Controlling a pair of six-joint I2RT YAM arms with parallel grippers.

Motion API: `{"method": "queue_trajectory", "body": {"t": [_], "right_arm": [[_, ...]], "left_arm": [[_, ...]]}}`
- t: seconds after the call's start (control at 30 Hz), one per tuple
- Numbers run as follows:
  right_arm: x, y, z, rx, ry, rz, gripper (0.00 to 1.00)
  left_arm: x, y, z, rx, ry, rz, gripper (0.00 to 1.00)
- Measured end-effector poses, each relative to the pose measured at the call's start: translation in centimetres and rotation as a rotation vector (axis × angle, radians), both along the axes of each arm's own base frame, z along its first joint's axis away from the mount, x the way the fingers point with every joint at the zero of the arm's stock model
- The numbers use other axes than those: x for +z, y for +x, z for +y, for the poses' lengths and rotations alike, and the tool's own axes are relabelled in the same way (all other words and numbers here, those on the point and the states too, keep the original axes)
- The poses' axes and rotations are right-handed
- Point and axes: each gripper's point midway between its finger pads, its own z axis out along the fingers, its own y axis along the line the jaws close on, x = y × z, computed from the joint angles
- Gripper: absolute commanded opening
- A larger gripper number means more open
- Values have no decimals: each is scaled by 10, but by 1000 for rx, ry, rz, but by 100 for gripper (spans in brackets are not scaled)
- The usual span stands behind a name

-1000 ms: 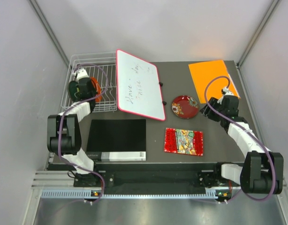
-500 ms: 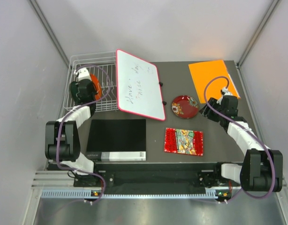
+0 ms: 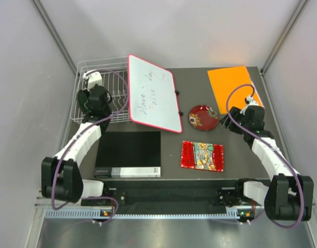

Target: Unload the plates from the dish rack

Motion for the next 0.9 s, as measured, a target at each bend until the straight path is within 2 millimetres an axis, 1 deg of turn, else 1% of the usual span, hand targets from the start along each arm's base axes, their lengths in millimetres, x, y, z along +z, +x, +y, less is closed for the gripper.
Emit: {"method": "queue_trajectory", "body": {"t": [0.1, 0.13, 0.17, 0.23, 0.3, 0.33, 0.37, 0.4, 0.43, 0.47, 0.57, 0.63, 0.7, 0.77, 0.83, 0.9], "right_arm": [[11, -2, 1, 5, 4, -34, 62], [15, -3, 2, 6, 6, -42, 68], [18, -4, 2, 9, 9, -52, 68], [24, -5, 5, 17, 20, -70, 67], [31, -6, 10, 35, 38, -90, 68], [34, -7, 12, 42, 45, -97, 70], [37, -8, 14, 54, 53, -106, 71], [41, -10, 17, 66, 61, -117, 72], [45, -11, 22, 83, 69, -128, 72], [48, -13, 29, 106, 76, -139, 72], [60, -19, 47, 170, 98, -175, 73], [70, -23, 58, 205, 122, -202, 74], [80, -24, 68, 234, 152, -242, 75], [87, -25, 75, 255, 181, -270, 76], [93, -25, 83, 274, 211, -295, 76], [99, -24, 89, 292, 243, -319, 76]], "left_arm": [[27, -15, 0, -1, -52, -52, 0], [39, -18, -3, -19, -76, -76, 0], [48, -21, -6, -41, -99, -97, 0], [73, -28, -18, -107, -169, -160, 0], [96, -33, -37, -215, -252, -214, 0], [106, -35, -48, -272, -297, -236, 0], [115, -36, -61, -343, -350, -257, 0], [123, -38, -77, -419, -402, -273, 0], [127, -40, -90, -478, -445, -281, 0], [131, -42, -106, -550, -497, -284, 0], [126, -52, -160, -732, -620, -239, 0], [113, -61, -199, -839, -681, -171, 0], [97, -69, -233, -923, -725, -101, 0], [75, -76, -261, -980, -762, -33, 0], [51, -83, -281, -1010, -791, 32, 0], [28, -88, -297, -1024, -810, 98, 0]]}}
